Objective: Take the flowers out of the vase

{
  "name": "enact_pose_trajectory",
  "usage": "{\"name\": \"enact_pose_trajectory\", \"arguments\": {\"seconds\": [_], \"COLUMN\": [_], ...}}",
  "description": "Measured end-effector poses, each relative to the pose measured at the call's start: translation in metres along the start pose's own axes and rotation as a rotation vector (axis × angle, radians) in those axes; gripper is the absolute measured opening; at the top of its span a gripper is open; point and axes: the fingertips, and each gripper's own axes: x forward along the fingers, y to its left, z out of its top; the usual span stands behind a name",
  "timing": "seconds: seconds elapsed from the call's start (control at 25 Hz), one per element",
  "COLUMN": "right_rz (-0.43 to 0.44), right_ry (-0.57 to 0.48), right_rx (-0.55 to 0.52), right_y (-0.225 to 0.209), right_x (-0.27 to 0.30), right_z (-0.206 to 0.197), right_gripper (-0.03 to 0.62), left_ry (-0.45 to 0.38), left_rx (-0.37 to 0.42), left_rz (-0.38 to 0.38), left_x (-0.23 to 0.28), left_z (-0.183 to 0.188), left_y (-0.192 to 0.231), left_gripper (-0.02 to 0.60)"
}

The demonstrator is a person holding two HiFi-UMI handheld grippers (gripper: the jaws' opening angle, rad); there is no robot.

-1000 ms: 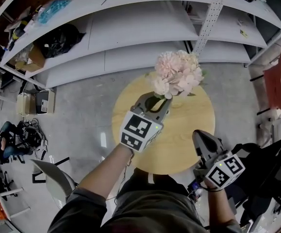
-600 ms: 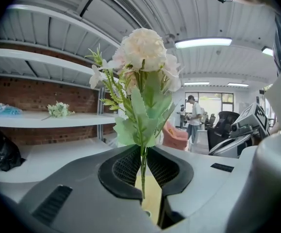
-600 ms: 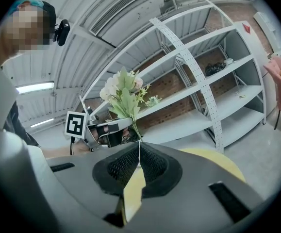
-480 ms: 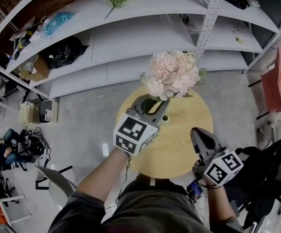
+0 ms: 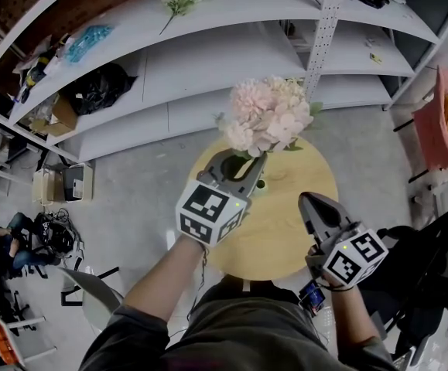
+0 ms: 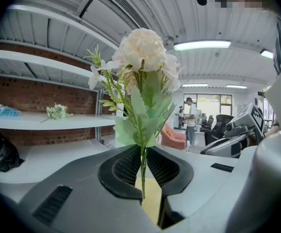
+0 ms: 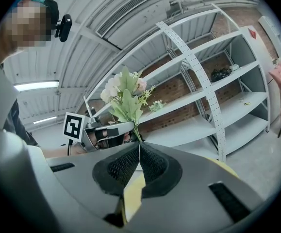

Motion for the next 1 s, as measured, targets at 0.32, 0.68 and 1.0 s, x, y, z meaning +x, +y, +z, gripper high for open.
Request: {"name": "enact_pose_trajectory", "arguments": {"seconds": [0.32,0.68,1.0], "right_rz": [0.007,0.018,0.014], "right_ry": [-0.004,0.000,0.011], "right_rx": [-0.018,-0.012,-0.008], "right_y": [0.0045,0.0018,-0.0003], "right_x": [0.0037,0.0029,0.0043], "right_z": [0.0060,0.0043,0.0016], "right_gripper": [0.015,0.015,0.015], "left_ry": [0.000,0.005,0.009], "left_rx": [0.000,-0.006,-0.015], "left_rz": [0.004,0.017,0.017], "left_x": [-0.0019,-0.0010,0.0006], "left_z": [0.0019,-0.0012,-0.0055], "left_y": [-0.0005,-0.0001,0.0011], "left_gripper": [0.046,0.046,0.046]}}
